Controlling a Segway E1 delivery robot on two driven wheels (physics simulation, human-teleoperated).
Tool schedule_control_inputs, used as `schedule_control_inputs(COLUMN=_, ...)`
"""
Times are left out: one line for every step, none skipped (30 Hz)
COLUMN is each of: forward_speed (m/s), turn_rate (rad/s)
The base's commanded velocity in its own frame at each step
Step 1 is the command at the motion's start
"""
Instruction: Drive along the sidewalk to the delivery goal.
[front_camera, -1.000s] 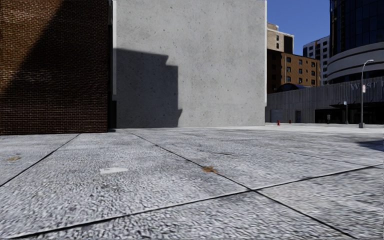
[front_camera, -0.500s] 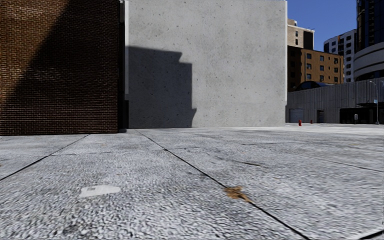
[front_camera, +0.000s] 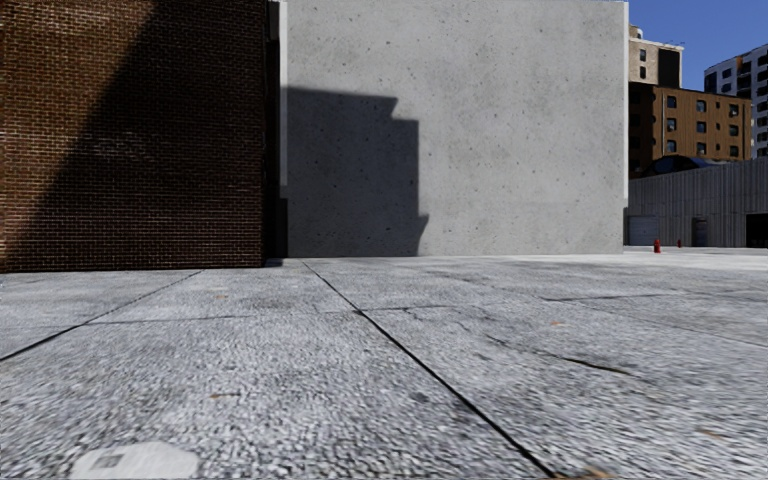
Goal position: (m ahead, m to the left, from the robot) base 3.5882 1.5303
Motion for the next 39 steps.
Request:
schedule_control_inputs(forward_speed=1.72, turn_rate=0.33)
schedule_control_inputs(forward_speed=1.72, turn_rate=0.33)
schedule_control_inputs(forward_speed=1.72, turn_rate=0.33)
schedule_control_inputs(forward_speed=1.72, turn_rate=0.33)
schedule_control_inputs(forward_speed=1.72, turn_rate=0.33)
schedule_control_inputs(forward_speed=1.72, turn_rate=0.33)
schedule_control_inputs(forward_speed=1.72, turn_rate=0.33)
schedule_control_inputs(forward_speed=1.72, turn_rate=0.33)
schedule_control_inputs(forward_speed=1.72, turn_rate=0.33)
schedule_control_inputs(forward_speed=1.72, turn_rate=0.33)
schedule_control_inputs(forward_speed=1.72, turn_rate=0.33)
schedule_control_inputs(forward_speed=1.72, turn_rate=0.33)
schedule_control_inputs(forward_speed=1.72, turn_rate=0.33)
schedule_control_inputs(forward_speed=1.72, turn_rate=0.33)
schedule_control_inputs(forward_speed=1.72, turn_rate=0.33)
schedule_control_inputs(forward_speed=1.71, turn_rate=0.33)
schedule_control_inputs(forward_speed=1.63, turn_rate=0.33)
schedule_control_inputs(forward_speed=1.63, turn_rate=0.33)
schedule_control_inputs(forward_speed=1.55, turn_rate=0.37)
schedule_control_inputs(forward_speed=1.47, turn_rate=0.44)
schedule_control_inputs(forward_speed=1.41, turn_rate=0.47)
schedule_control_inputs(forward_speed=1.41, turn_rate=0.47)
schedule_control_inputs(forward_speed=1.33, turn_rate=0.49)
schedule_control_inputs(forward_speed=1.20, turn_rate=0.49)
schedule_control_inputs(forward_speed=1.16, turn_rate=0.49)
schedule_control_inputs(forward_speed=1.16, turn_rate=0.49)
schedule_control_inputs(forward_speed=1.15, turn_rate=0.49)
schedule_control_inputs(forward_speed=1.14, turn_rate=0.49)
schedule_control_inputs(forward_speed=1.12, turn_rate=0.49)
schedule_control_inputs(forward_speed=1.12, turn_rate=0.49)
schedule_control_inputs(forward_speed=1.09, turn_rate=0.49)
schedule_control_inputs(forward_speed=1.08, turn_rate=0.49)
schedule_control_inputs(forward_speed=1.07, turn_rate=0.49)
schedule_control_inputs(forward_speed=1.07, turn_rate=0.49)
schedule_control_inputs(forward_speed=1.07, turn_rate=0.49)
schedule_control_inputs(forward_speed=1.07, turn_rate=0.49)
schedule_control_inputs(forward_speed=1.07, turn_rate=0.49)
schedule_control_inputs(forward_speed=1.07, turn_rate=0.49)
schedule_control_inputs(forward_speed=1.07, turn_rate=0.49)
